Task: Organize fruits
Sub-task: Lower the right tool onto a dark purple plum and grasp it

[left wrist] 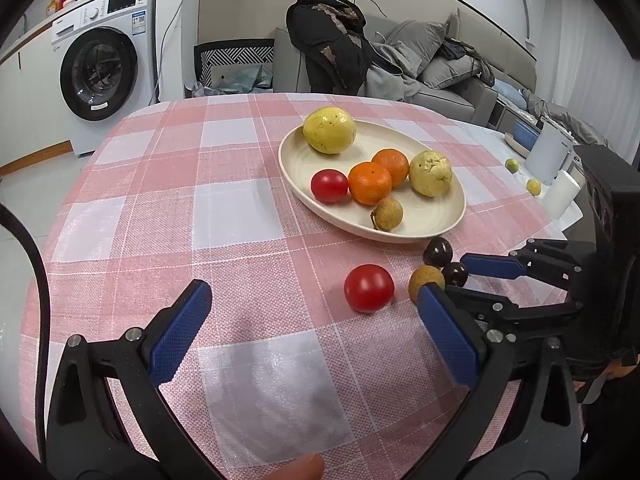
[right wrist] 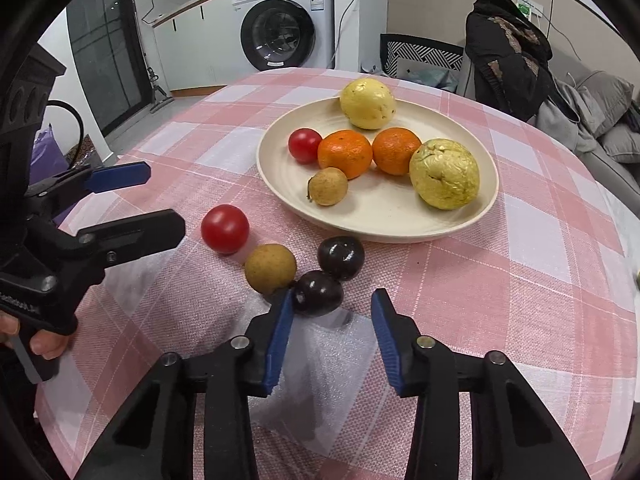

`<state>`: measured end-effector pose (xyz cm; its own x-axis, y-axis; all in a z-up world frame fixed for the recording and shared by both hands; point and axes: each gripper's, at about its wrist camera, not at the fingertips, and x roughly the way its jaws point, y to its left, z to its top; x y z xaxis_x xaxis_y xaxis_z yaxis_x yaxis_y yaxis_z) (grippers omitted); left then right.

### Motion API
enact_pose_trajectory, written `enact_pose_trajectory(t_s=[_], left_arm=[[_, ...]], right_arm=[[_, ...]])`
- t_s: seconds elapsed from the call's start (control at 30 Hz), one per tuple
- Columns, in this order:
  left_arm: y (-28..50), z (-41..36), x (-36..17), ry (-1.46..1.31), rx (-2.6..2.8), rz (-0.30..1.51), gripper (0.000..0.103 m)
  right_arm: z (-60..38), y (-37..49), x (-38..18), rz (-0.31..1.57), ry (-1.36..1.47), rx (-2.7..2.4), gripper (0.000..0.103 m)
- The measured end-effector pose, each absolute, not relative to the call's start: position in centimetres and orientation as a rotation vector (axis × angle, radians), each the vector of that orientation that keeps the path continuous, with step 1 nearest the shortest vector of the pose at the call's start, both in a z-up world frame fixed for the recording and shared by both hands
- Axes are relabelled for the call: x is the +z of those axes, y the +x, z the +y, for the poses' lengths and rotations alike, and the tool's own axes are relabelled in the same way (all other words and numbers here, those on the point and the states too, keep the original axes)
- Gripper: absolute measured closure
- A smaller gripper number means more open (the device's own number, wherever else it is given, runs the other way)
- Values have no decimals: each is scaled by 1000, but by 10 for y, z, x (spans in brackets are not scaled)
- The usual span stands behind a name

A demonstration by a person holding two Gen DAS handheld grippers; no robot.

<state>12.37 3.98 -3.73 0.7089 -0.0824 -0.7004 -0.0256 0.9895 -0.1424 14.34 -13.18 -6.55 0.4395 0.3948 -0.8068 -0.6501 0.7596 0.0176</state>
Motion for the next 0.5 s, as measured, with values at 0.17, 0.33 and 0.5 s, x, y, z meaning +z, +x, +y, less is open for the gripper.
enact_pose_trajectory(t_s=[0.17, 0.33, 0.5], left_arm=[[124, 38, -38, -144, -39, 785, 1], [124, 38, -39, -144, -39, 790, 1], [125, 36, -41, -145, -44, 801, 1]], right_arm=[[-129, 140, -66, 896, -323, 688, 75], [-130, 137, -64, 887, -325, 693, 77], [-141, 132, -58, 873, -303, 694, 77]])
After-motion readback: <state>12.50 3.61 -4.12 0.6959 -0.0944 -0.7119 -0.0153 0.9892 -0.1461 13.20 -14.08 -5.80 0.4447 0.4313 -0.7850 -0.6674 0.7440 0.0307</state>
